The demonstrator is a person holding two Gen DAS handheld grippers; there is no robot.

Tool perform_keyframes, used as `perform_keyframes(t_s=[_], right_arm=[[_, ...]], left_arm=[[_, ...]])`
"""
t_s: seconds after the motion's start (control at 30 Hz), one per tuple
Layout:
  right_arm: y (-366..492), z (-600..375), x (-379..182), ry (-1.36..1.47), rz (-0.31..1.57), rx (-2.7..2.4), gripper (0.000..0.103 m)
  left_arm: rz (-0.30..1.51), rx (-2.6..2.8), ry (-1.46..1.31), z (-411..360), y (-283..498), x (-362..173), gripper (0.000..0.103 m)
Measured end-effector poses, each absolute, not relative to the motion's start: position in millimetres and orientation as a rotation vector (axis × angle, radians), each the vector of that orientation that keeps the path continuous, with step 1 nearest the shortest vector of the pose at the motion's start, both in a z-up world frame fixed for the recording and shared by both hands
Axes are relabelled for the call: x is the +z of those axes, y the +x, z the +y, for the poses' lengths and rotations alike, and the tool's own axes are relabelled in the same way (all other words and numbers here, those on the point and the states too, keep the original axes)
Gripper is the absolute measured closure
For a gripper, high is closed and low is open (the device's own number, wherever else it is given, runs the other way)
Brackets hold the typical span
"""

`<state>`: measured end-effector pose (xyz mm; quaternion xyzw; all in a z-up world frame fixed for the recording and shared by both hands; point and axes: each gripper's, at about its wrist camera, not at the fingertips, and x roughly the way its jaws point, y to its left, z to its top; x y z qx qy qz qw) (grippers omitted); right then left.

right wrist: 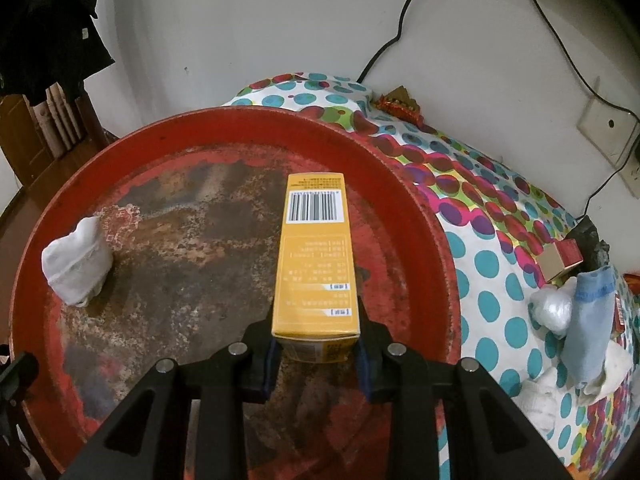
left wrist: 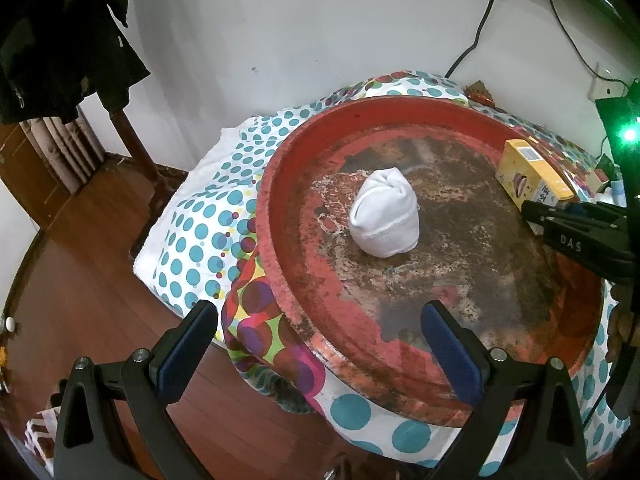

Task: Organize objects
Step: 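Lower the yellow box onto the red tray and open the right gripper, then move the right gripper back to the white socks on the bed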

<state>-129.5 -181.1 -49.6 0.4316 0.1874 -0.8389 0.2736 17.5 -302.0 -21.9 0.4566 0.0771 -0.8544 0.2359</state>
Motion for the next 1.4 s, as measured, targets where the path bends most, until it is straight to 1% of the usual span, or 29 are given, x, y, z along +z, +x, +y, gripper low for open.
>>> perform_keyframes(t_s=[0.17, 0.2, 0.23, 0.27, 0.5, 0.77, 0.93, 1.07, 1.13, 1.27, 1.4], right_arm=[[-123, -180, -47, 1.165, 0.490, -2.259, 0.061], [-122, -177, -45, 1.162, 0.486, -2.261, 0.058], [-119, -176, -42, 1.158, 0.481, -2.263, 0.049], [-116, -175, -39, 1.154, 0.472, -2.260, 0.046], [-104, -134, -13, 1.083, 0.395, -2.275, 0.045], [-106, -41, 1, 1.069, 0.282, -2.368, 0.043], [-133, 31, 2, 1.095, 0.259, -2.479, 0.039], [-158, 81, 5, 1.150, 0.188, -2.562, 0.033], [-172, 102, 5, 1.179, 0.167, -2.584, 0.033], [-194, 120, -7, 1.233, 0.186, -2.588, 0.030], [-215, 127, -23, 1.278, 0.143, -2.561, 0.030]], left_arm=[[0.217, -2.348, 1.257, -301, 17, -23, 0.001], [0.215, -2.348, 1.256, -301, 17, -23, 0.001], [0.212, -2.348, 1.257, -300, 16, -23, 0.001], [0.208, -2.347, 1.259, -300, 15, -24, 0.001], [0.194, -2.355, 1.261, -296, 15, -25, 0.001], [0.144, -2.376, 1.265, -283, 13, -24, 0.001], [0.101, -2.389, 1.264, -274, 12, -23, 0.001], [0.067, -2.396, 1.262, -268, 11, -23, 0.001], [0.073, -2.403, 1.272, -265, 10, -24, 0.001], [0.058, -2.421, 1.278, -258, 9, -25, 0.001], [0.016, -2.429, 1.284, -252, 9, -26, 0.001]])
